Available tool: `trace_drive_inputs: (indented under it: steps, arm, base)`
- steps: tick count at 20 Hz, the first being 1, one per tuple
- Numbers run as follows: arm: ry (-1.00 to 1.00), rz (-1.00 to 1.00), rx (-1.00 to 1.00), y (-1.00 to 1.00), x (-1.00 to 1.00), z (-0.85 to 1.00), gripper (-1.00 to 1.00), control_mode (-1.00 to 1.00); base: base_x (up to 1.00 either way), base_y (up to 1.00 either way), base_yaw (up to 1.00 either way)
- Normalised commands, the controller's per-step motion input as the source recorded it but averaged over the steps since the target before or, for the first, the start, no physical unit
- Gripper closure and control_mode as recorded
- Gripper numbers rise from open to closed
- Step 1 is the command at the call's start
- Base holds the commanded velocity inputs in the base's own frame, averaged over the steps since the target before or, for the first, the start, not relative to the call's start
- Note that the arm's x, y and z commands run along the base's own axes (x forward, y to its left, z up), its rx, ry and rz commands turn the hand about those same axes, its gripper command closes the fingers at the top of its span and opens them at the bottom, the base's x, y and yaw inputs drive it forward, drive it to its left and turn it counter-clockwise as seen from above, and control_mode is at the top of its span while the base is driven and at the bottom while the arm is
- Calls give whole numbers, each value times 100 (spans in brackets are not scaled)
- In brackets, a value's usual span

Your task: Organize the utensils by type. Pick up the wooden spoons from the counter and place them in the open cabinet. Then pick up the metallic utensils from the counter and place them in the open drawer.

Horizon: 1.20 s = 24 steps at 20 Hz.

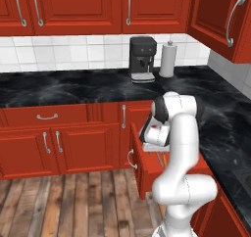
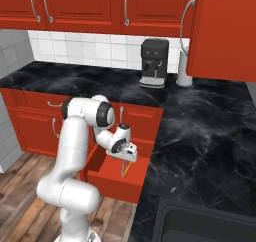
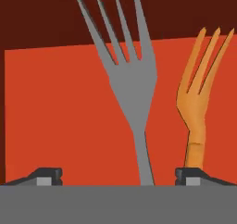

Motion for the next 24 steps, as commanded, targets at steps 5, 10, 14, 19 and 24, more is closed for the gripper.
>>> trace_drive_inputs:
  steps: [5,10,14,19,24]
  arm:
    - [-13,-9,-2,-3,-24,53,-100,-100]
    - [-22,-5,-6,0,-49,59,-100,-100]
    - [-21,-3,-15,0,-59,62,-100,-100]
    - [-16,-1,-15,0,-67,63,-100,-100]
    - [-14,0,-13,3,-59,87,-100,-100]
  base:
    - [0,0,0]
    - [0,0,0]
    - [0,0,0]
    - [0,0,0]
    - [0,0,0]
